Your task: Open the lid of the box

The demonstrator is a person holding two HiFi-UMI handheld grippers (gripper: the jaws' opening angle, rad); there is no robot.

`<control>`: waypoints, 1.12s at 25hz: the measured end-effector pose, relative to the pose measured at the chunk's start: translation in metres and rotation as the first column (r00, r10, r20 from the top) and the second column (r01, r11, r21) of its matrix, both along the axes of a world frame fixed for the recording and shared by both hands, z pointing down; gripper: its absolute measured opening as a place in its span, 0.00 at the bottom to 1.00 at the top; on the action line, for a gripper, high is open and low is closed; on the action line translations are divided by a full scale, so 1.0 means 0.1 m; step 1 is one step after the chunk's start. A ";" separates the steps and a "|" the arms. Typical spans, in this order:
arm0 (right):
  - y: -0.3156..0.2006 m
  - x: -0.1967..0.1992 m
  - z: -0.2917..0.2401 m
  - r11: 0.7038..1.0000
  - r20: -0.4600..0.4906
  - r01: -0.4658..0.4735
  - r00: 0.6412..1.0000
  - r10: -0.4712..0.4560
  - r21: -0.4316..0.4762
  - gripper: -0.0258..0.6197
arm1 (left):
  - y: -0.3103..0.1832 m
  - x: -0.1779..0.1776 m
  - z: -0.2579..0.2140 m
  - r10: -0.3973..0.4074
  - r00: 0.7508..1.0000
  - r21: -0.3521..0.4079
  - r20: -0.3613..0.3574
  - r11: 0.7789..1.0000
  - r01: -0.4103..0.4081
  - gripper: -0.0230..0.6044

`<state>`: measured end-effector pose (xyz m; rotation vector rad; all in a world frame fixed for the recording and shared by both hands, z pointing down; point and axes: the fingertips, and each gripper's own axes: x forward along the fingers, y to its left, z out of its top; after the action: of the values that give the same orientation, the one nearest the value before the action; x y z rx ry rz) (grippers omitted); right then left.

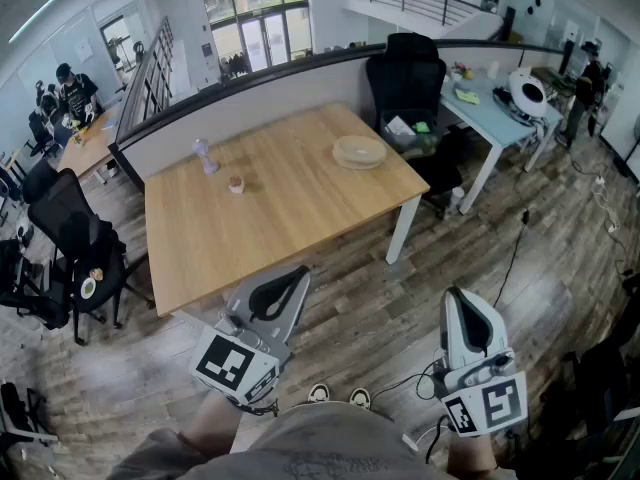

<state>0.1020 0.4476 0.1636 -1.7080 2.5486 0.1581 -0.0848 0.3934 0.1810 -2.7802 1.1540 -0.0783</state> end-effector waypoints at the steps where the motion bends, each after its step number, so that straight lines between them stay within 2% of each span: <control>1: -0.01 0.00 0.00 1.000 -0.009 -0.002 1.000 0.002 -0.001 0.05 | -0.01 -0.01 0.01 -0.001 1.000 0.000 0.007 1.000 0.001 0.04; 3: -0.02 0.00 0.00 1.000 -0.011 -0.006 1.000 0.006 0.002 0.05 | -0.03 -0.02 0.03 -0.001 1.000 -0.003 0.018 1.000 0.001 0.04; 8: -0.08 0.09 -0.02 0.999 0.065 -0.040 0.997 0.039 0.010 0.05 | -0.06 -0.02 0.09 0.015 1.000 -0.021 0.016 1.000 -0.015 0.04; 12: -0.14 0.07 -0.01 0.999 0.061 -0.034 0.998 0.034 0.001 0.05 | -0.08 -0.02 0.07 0.016 1.000 -0.013 0.011 1.000 -0.016 0.04; 17: -0.19 0.04 0.05 1.000 0.050 -0.027 0.998 0.028 -0.016 0.05 | -0.06 -0.05 0.08 0.035 0.999 -0.024 -0.032 0.999 -0.036 0.04; 28: -0.23 0.08 0.16 0.999 0.057 -0.011 0.998 0.014 -0.044 0.05 | -0.11 -0.04 0.18 0.002 1.000 -0.033 0.003 0.999 -0.002 0.07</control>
<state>0.1100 0.4244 0.1799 -1.7174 2.5193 0.0534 -0.0886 0.3826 0.1991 -2.8092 1.1596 -0.1025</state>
